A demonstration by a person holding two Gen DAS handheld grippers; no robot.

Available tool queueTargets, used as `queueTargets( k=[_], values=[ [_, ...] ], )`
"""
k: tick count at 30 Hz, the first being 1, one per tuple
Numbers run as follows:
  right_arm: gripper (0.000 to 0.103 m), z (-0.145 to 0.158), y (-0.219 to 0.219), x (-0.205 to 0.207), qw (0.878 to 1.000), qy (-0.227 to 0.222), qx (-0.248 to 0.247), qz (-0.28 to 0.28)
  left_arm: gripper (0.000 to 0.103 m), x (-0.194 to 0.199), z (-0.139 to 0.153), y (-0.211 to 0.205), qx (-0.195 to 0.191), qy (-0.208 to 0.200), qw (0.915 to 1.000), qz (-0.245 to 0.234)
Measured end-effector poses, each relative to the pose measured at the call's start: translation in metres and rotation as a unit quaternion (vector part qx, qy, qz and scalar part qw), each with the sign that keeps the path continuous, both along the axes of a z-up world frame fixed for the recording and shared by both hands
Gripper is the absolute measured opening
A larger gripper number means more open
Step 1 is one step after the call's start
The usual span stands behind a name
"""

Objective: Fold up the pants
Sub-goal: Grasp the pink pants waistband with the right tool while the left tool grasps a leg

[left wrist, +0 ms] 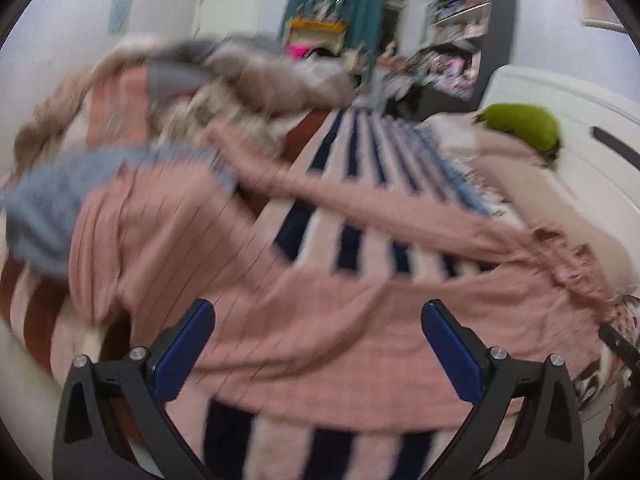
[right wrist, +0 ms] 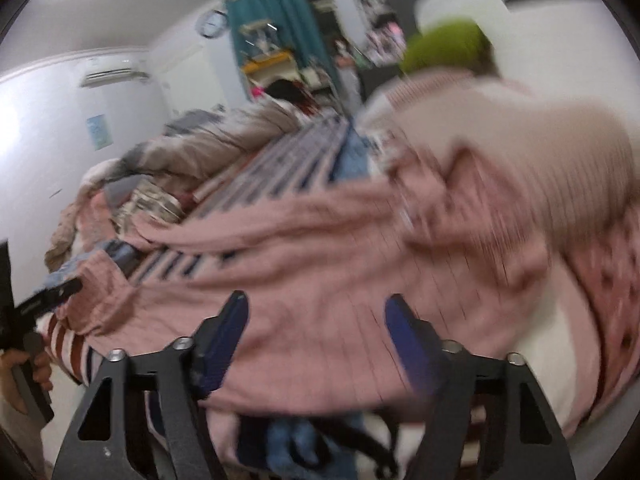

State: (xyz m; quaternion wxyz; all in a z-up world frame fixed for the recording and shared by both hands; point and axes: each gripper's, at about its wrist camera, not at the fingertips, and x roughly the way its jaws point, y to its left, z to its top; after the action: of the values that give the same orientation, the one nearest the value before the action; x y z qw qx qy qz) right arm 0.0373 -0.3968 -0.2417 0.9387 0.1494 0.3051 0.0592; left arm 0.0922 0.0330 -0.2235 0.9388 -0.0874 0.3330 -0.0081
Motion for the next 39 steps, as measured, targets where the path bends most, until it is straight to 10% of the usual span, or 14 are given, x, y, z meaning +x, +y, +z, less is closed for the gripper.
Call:
queueTargets(
  k=[11, 19, 23, 30, 39],
  values=[
    [0.046, -0.038, -0.030, -0.015, 0.996, 0.047, 0.038, -0.070, 0.095, 0.002, -0.057, 0.058, -0.034, 0.060, 0.9949, 0.074],
    [0.067, -0.038, -0.047, -0.020, 0.992, 0.050, 0.022, -0.112, 0.088, 0.013, -0.056, 0.082, -0.066, 0.045, 0.9934, 0.081],
    [0.070, -0.038, -0.046, -0.013, 0.992, 0.042, 0.031, -0.116, 0.056, 0.020, -0.054, 0.079, -0.075, 0.045, 0.9939, 0.067],
    [0.013, -0.033, -0.035, 0.004, 0.991, 0.049, 0.014, -0.121, 0.004, 0.019, -0.044, 0.085, -0.057, 0.054, 0.9954, 0.055],
    [0.004, -0.011, -0.043, 0.001, 0.995, 0.003, 0.040, -0.096, 0.003, 0.003, 0.014, 0.081, -0.031, -0.020, 0.9988, 0.031]
  ],
)
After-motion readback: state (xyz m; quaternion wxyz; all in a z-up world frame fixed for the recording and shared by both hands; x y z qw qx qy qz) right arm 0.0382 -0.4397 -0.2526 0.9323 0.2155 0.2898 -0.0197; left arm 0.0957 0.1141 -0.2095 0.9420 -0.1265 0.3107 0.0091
